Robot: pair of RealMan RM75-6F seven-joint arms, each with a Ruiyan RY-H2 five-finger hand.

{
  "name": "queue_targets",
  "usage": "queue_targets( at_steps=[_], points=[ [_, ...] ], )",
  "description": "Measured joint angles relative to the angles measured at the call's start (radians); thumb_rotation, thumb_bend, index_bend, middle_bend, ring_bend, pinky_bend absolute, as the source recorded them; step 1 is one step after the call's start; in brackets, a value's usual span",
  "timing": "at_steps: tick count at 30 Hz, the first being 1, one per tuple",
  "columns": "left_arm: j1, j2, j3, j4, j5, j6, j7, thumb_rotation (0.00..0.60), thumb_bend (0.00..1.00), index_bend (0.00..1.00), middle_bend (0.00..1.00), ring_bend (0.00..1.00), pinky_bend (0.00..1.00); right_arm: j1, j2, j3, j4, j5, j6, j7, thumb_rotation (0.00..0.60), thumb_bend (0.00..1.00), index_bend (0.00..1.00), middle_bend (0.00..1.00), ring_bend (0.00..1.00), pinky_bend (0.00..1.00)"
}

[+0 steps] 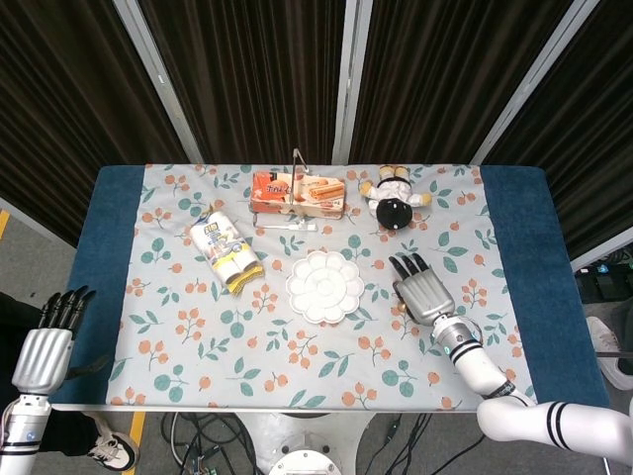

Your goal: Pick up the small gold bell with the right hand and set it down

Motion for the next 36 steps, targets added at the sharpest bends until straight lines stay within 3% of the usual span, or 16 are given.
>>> queue_targets(
  at_steps=[36],
  points=[
    [-0.001,-0.004,0.003,0.012,0.001,-0.006,-0.024,0.6,0.04,0.06,0.03,0.0,0.01,0.029,-0.008,-0.009,0.003,0.046,0.006,-0.003,0.6,0.28,0.56,0.04,0.0,0.0]
  ],
)
